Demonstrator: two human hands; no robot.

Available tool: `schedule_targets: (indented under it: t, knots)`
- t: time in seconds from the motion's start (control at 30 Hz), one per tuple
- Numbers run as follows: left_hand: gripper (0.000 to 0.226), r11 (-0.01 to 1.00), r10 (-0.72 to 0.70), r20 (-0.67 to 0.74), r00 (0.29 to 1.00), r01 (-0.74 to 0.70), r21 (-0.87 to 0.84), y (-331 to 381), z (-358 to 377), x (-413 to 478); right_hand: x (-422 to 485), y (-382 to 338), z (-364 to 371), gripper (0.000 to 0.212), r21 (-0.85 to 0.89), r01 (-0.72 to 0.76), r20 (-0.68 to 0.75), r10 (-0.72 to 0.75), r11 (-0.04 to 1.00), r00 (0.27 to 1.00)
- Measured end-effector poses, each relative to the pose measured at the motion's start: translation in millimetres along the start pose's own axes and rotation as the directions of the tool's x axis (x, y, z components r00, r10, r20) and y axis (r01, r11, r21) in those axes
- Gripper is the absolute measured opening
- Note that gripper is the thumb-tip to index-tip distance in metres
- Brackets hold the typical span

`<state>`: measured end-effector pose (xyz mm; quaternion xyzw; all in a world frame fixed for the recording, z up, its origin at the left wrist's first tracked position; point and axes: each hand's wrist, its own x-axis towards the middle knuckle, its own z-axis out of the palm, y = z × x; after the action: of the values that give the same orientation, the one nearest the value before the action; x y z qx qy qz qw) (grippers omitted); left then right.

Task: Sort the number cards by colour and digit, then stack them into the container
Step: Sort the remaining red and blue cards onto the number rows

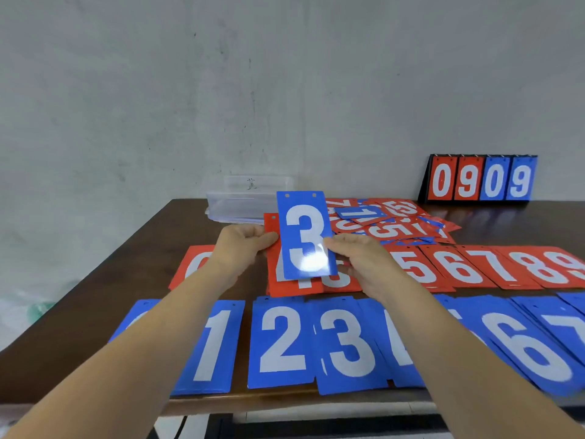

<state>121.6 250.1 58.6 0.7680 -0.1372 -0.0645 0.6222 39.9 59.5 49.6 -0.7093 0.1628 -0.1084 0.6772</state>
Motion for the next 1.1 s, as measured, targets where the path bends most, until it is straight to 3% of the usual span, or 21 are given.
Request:
schedule_targets:
  t: [0.17, 0.37, 0.53, 0.63, 0.87, 1.1]
  knots:
    - [0.020, 0.999, -0.005, 0.012, 1.000, 0.006, -0.035, 3, 8, -16, -13, 7, 14, 0.018, 0.001, -0.026, 0.008, 0.026, 1.000, 1.000]
    - [0.030, 0.964, -0.109, 0.027, 0.994, 0.113, -0.242, 4, 14, -34, -33, 12, 16, 0.008, -0.010, -0.008, -0.087, 0.007, 1.000, 0.996]
    - [0.016, 0.999, 0.022, 0.038, 0.999, -0.021, -0.047, -6, 25, -51, -49, 16, 8, 0.007, -0.098, 0.049, -0.156, -0.064, 0.994, 0.986]
    - [0.016, 0.998, -0.017, 0.039, 0.999, 0.019, -0.054, -6, 31, -57, -57, 15, -12, 0.007, -0.111, 0.099, -0.200, -0.120, 0.989, 0.973]
    - [0.021, 0.994, -0.103, 0.109, 0.989, 0.098, 0.051, -4, 42, -67, -53, 16, -71, 0.030, -0.086, 0.098, -0.295, -0.119, 0.991, 0.948]
    - [0.012, 0.972, -0.183, 0.109, 0.977, 0.163, 0.167, -6, 55, -87, -36, 20, -116, 0.054, -0.176, 0.072, -0.341, -0.129, 0.982, 0.931]
